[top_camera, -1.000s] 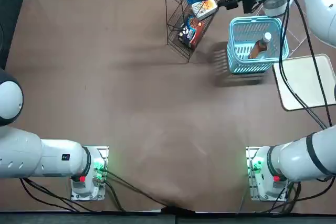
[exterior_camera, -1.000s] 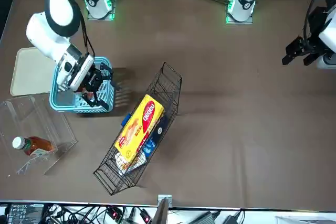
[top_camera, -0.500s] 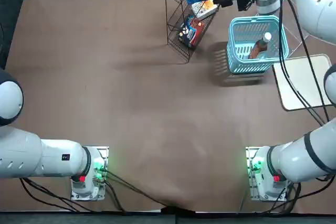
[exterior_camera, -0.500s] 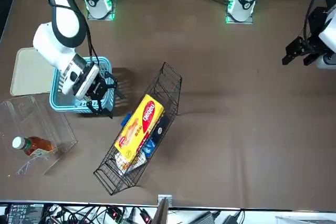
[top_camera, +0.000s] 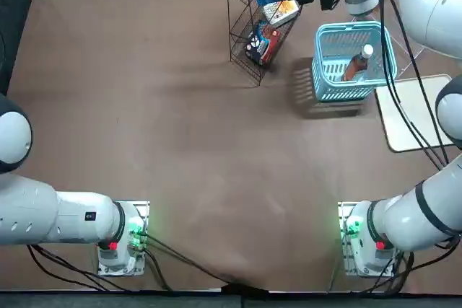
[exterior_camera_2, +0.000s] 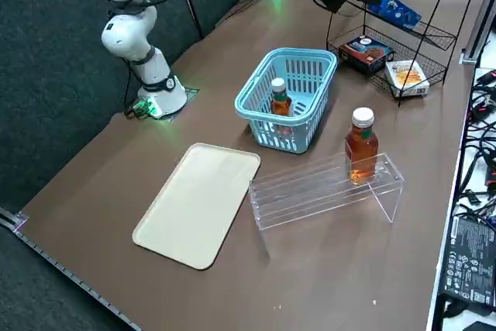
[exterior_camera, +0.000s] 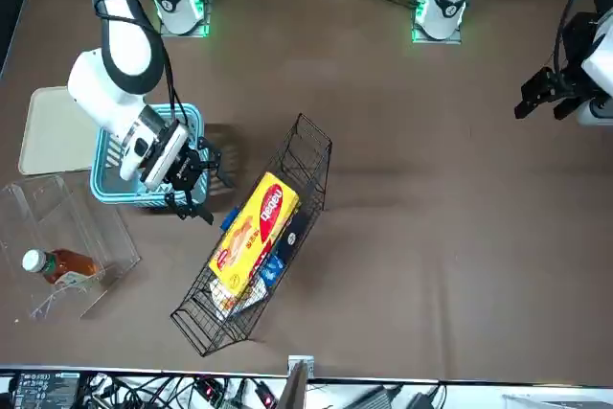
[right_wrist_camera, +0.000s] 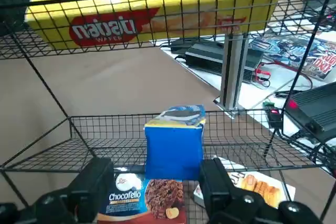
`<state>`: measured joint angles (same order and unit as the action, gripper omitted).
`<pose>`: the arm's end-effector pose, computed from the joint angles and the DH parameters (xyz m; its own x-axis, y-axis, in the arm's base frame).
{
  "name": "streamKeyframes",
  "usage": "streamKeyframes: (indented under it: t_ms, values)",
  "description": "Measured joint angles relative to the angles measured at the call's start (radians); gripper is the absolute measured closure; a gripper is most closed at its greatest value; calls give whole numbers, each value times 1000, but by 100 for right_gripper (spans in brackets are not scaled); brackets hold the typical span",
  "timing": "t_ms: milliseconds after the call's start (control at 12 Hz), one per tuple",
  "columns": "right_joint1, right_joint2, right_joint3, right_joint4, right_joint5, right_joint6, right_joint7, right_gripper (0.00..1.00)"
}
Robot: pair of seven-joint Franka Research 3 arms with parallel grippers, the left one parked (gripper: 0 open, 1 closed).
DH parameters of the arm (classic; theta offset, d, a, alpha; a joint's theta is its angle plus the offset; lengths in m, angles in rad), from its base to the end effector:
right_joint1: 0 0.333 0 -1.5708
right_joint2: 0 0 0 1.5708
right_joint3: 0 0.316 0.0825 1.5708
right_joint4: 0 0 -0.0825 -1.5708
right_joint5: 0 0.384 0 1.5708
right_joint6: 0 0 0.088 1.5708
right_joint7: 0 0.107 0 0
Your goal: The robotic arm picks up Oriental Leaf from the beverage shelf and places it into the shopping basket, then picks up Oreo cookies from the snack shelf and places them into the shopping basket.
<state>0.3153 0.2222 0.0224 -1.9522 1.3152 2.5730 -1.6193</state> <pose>0.5987 0.1926 0.3983 0.3965 0.4443 0.8034 0.8221 -0.5612 -0.0954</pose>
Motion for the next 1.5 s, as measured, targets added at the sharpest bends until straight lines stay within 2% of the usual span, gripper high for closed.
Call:
streamKeyframes:
  t_ms: [1500]
  values:
    - [38, 75, 0, 67, 6, 39, -1, 0]
